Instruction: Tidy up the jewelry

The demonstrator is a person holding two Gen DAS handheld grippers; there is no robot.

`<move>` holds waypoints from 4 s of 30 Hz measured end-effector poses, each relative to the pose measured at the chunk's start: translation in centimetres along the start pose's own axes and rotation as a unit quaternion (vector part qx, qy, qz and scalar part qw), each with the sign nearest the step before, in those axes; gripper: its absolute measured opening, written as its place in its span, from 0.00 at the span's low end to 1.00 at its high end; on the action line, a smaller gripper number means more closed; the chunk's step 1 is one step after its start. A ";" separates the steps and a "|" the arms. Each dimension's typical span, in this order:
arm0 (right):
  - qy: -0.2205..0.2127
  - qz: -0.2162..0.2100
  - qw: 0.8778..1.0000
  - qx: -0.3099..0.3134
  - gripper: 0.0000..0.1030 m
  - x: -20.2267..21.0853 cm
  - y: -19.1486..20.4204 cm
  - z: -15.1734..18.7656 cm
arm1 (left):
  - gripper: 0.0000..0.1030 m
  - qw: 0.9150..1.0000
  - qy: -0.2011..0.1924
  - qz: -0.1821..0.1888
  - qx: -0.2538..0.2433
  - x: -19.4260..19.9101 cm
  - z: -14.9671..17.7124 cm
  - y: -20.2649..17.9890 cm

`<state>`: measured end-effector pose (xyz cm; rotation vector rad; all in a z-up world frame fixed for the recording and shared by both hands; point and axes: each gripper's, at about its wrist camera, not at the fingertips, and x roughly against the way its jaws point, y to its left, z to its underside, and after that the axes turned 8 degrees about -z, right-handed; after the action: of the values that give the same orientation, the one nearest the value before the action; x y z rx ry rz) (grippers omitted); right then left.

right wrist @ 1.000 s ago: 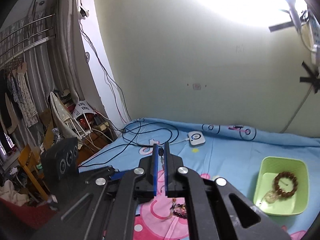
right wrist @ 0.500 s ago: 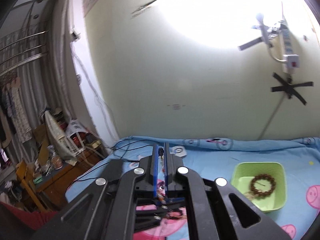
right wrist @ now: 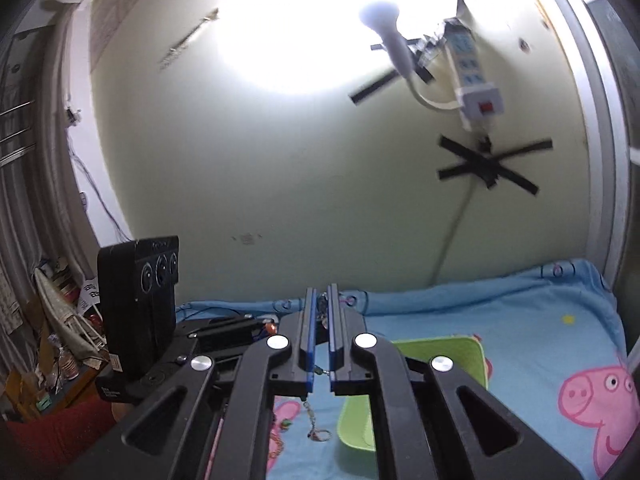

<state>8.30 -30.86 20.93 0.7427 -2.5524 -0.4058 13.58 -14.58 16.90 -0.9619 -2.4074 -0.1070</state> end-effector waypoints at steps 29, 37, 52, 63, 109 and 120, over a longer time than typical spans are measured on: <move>0.022 -0.031 0.996 -0.085 0.37 -3.3 -1.8 7.8 | 0.39 0.955 0.294 0.019 0.020 -6.8 6.0 1.6; 0.012 -0.068 0.993 -0.101 0.37 -1.4 -0.5 8.7 | 0.39 0.978 0.188 0.035 0.082 2.4 5.4 7.3; 0.172 -0.101 0.979 -0.031 0.16 -10.3 5.4 14.3 | 0.39 0.967 0.140 -0.111 0.182 14.9 15.9 19.1; 0.265 -0.122 0.953 0.088 0.11 -18.3 12.1 16.8 | 0.39 0.956 0.187 -0.137 0.181 11.4 21.9 18.8; 0.357 -0.115 0.902 0.212 0.00 -32.1 20.0 19.5 | 0.03 0.957 -0.045 -0.185 0.219 29.7 15.8 19.2; 0.269 -0.208 0.933 0.116 0.00 -24.6 21.8 12.6 | 0.03 0.946 -0.013 -0.252 0.202 28.7 19.6 18.2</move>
<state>11.23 2.61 10.49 1.2903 -1.9360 -0.0113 -0.48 21.76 12.68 -0.1543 -2.5054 0.2094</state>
